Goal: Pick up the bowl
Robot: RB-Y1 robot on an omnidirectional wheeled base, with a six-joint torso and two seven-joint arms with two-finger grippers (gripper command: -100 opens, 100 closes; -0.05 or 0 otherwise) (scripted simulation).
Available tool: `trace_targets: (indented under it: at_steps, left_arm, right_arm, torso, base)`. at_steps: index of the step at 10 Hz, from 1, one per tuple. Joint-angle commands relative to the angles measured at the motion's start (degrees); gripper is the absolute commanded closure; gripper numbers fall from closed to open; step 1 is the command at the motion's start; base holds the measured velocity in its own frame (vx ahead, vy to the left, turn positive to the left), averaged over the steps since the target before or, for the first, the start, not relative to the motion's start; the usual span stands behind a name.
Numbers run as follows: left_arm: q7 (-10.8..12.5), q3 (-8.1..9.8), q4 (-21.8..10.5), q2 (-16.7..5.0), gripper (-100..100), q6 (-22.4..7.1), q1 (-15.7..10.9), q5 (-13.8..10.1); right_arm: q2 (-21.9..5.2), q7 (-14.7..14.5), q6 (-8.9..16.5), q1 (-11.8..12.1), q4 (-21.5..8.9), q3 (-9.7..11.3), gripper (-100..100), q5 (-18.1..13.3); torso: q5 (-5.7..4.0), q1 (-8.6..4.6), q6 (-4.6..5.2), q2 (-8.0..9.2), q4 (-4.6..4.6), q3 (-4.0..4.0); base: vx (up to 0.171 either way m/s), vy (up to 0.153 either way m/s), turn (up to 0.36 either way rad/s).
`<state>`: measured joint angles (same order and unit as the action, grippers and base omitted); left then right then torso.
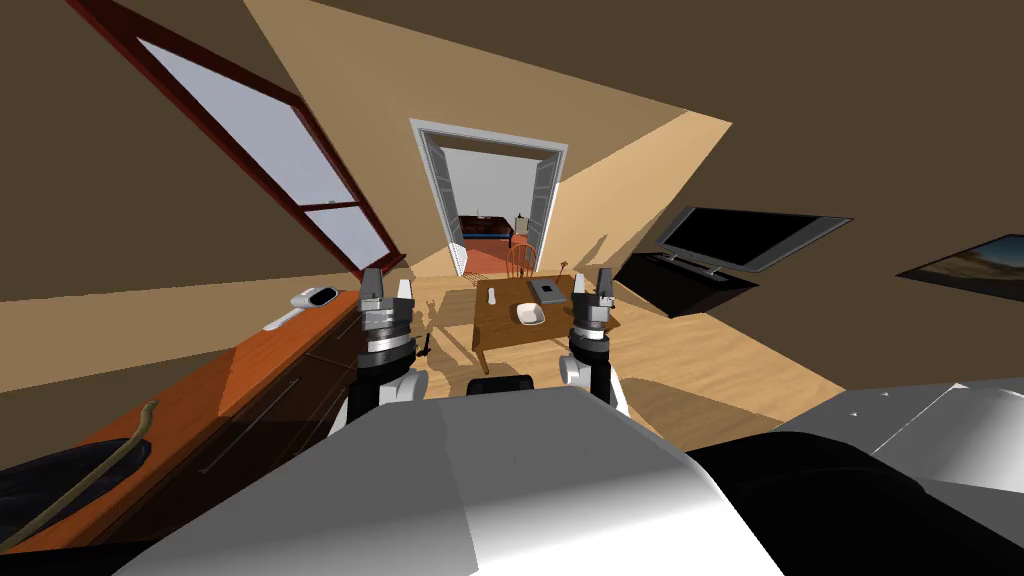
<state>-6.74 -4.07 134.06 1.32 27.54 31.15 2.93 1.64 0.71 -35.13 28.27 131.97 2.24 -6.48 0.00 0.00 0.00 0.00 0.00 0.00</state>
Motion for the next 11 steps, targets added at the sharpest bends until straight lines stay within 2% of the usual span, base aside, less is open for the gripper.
trace_targets:
  at_steps: [1, 5, 10, 11]
  left_arm:
    - [0.0, 0.0, 0.0, 0.0, 0, 0.0, 0.0, 0.0]
    - [0.0, 0.0, 0.0, 0.0, 0, 0.0, 0.0, 0.0]
    - [0.0, 0.0, 0.0, 0.0, 0, 0.0, 0.0, 0.0]
    - [0.0, 0.0, 0.0, 0.0, 0, 0.0, 0.0, 0.0]
  right_arm:
    - [-2.1, -0.2, 0.2, -0.1, -0.4, 0.3, -100, -0.5]
    - [-8.7, -1.4, 1.9, -1.2, -3.3, 1.7, -100, -3.3]
    - [-17.1, -4.9, 6.8, -5.0, -11.4, 5.0, -100, -8.9]
    - [-17.1, -4.9, 6.8, -5.0, -12.0, 5.0, -100, -8.9]
  torso:
    - [0.0, 0.0, 0.0, 0.0, 0.0, 0.0]
    - [-0.01, -0.05, 0.0, 0.45, 0.09, 0.25]
    - [-0.03, -0.14, 0.0, 0.73, 0.16, 0.42]
    - [-0.02, -0.03, 0.0, 0.7, 0.16, 0.41]
  base:
    - [-0.031, 0.001, 0.029]
    - [-0.111, -0.008, 0.068]
    - [-0.182, -0.009, 0.12]
    - [-0.124, 0.02, 0.054]
